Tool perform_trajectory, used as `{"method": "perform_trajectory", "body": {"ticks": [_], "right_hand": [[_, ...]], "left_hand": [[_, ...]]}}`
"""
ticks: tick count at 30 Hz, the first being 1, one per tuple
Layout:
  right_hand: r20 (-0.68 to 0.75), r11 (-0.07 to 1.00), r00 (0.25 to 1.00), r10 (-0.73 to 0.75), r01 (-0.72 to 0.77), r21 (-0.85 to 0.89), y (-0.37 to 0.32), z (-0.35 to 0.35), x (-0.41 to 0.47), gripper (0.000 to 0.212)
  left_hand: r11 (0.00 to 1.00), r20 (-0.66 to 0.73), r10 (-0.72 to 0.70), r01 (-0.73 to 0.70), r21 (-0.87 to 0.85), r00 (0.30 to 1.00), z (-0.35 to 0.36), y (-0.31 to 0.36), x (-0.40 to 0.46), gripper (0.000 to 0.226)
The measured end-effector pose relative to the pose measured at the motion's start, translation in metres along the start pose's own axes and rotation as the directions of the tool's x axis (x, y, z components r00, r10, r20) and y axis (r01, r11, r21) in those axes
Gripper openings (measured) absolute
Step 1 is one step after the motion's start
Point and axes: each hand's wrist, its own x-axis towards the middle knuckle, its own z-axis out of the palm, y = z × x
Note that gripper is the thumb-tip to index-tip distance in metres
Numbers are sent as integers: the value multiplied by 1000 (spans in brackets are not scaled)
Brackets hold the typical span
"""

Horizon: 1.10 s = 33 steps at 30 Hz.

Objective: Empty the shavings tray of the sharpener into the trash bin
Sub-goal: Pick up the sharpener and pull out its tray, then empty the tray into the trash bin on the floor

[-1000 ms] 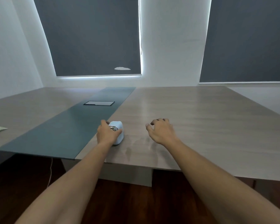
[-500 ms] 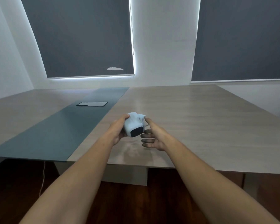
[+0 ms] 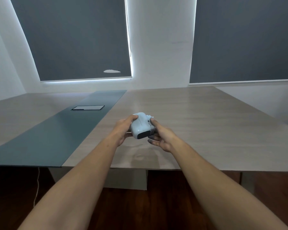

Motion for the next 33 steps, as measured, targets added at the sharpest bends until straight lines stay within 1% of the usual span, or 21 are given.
{"method": "perform_trajectory", "body": {"ticks": [2,5,7,9,11,13,14,17,21,26,30,33], "right_hand": [[-46,997,999,-10,13,70,-1,-6,1,38],[-142,993,989,-35,51,109,-4,-19,4,43],[-198,989,978,-65,89,116,-7,-30,5,44],[-237,985,967,-95,126,121,-9,-41,6,38],[-265,982,957,-120,153,109,-9,-53,7,28],[-263,982,955,-136,166,93,-6,-62,9,20],[-254,981,957,-141,170,92,-4,-65,9,23],[-252,977,957,-146,180,117,2,-75,6,46],[-237,977,962,-138,171,128,6,-87,2,54],[-254,974,956,-146,184,133,3,-97,-4,65],[-269,969,949,-163,205,135,-5,-106,-18,60],[-296,966,938,-183,228,125,-11,-115,-30,55]], "left_hand": [[1000,-19,4,-4,9,1000,1,1,1,26],[999,-20,11,-10,45,1000,0,1,-1,22],[997,-4,29,-29,78,1000,-1,-2,-1,28],[995,-21,53,-51,91,998,-2,-6,1,35],[992,-72,83,-75,106,994,1,-11,3,45],[976,-142,136,-108,189,980,6,-17,5,56],[960,-176,172,-125,250,969,10,-20,6,60],[909,-235,235,-128,396,943,20,-29,6,70],[864,-205,241,-113,491,949,30,-40,4,71],[840,-187,219,-88,536,958,35,-40,3,74],[771,-156,180,-40,636,971,38,-31,0,83],[699,-181,240,-41,714,954,47,-20,-11,84]]}}
